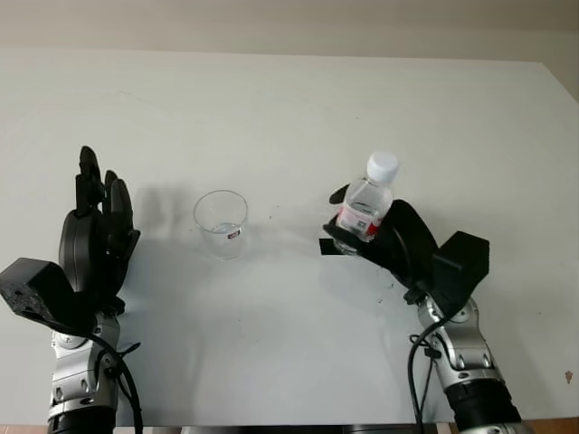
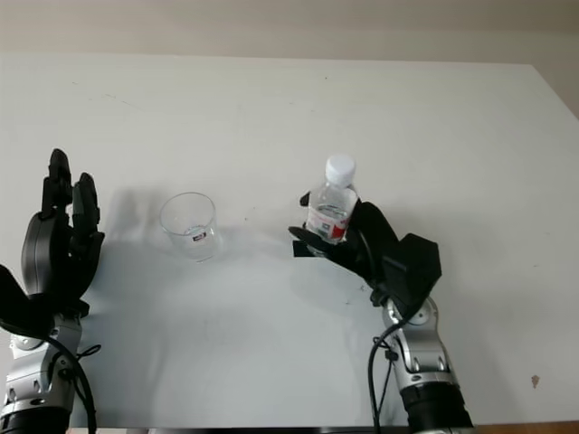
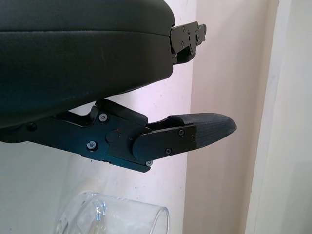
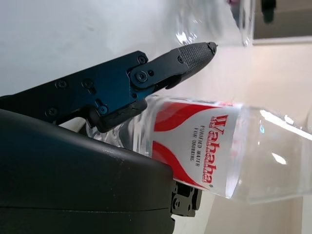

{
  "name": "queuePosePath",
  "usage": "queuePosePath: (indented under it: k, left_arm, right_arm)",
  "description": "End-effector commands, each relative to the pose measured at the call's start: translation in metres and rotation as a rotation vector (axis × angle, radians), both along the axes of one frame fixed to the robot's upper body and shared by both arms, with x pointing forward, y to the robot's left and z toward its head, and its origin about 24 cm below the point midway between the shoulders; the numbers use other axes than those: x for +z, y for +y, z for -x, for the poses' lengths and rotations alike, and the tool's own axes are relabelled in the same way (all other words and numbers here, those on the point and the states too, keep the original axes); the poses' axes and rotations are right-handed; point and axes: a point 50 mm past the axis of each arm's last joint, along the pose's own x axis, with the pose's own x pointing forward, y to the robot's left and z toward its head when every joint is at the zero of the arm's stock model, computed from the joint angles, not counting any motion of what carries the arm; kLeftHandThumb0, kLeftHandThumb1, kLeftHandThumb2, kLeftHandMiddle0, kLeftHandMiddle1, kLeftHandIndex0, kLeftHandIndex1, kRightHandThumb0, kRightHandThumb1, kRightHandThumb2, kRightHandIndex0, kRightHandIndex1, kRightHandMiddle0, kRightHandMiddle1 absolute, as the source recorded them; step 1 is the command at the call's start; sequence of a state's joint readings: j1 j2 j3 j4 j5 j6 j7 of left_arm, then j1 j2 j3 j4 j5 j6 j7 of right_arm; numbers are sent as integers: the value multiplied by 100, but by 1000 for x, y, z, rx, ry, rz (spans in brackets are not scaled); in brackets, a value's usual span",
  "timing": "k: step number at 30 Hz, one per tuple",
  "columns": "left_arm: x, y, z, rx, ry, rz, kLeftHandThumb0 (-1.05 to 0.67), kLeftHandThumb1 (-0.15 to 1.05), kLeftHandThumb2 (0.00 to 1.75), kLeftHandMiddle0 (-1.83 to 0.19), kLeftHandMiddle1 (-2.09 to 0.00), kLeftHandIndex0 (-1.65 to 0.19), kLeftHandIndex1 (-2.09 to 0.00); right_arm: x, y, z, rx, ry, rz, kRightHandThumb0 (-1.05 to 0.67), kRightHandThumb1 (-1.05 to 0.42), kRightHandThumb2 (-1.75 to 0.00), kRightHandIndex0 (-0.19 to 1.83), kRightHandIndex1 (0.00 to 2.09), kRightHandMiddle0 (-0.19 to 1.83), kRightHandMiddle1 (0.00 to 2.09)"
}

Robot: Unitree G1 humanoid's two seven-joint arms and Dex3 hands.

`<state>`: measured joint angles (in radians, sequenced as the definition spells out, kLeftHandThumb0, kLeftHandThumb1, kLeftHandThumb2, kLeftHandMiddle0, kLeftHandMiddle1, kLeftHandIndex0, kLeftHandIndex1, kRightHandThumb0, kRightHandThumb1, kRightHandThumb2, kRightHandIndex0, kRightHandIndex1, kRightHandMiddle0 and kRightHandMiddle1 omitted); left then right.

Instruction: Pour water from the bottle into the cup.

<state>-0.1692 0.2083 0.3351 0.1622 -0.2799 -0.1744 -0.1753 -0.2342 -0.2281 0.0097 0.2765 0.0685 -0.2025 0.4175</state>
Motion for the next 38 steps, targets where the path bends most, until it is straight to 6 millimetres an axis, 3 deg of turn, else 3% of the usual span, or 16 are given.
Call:
queuePosePath:
  k: [1,4,7,16,25,32,38]
  left_arm:
    - [4,1,-2,-2,-18,-2,-67,105,58,19,-5,19,0]
    - [5,1,-3,-9,-23,-7,-67,105,58,19,-5,19,0]
    - [6,1,-4,-16,-28,-9,-67,105,58,19,-5,19,0]
    - [6,0,-4,-13,-28,-2,-67,105,58,18,-6,19,-2]
    - [5,3,-5,-13,-27,5,-66,105,57,17,-6,19,-3]
    - [5,4,-3,-6,-22,-7,-67,105,57,16,-6,18,-4]
    - [4,6,4,-2,-27,-13,-67,105,57,16,-5,18,-4]
  right_arm:
    - [-11,0,8,40,30,56,-80,-96,-5,-11,32,-16,45]
    - [-11,-1,8,67,7,76,-87,-96,-5,-18,4,-19,10]
    - [-10,-2,8,76,4,78,-93,-96,-5,-19,0,-19,1]
    - [-5,-11,5,-19,-76,96,-91,-99,-6,-19,0,-19,0]
    - [13,-28,-10,-233,-215,30,-87,-99,-5,-19,0,-19,0]
    - [22,-29,-16,-254,-261,2,-85,-98,-5,-19,0,-19,0]
    - [19,-20,-9,-213,-246,-17,-87,-97,-5,-19,0,-19,0]
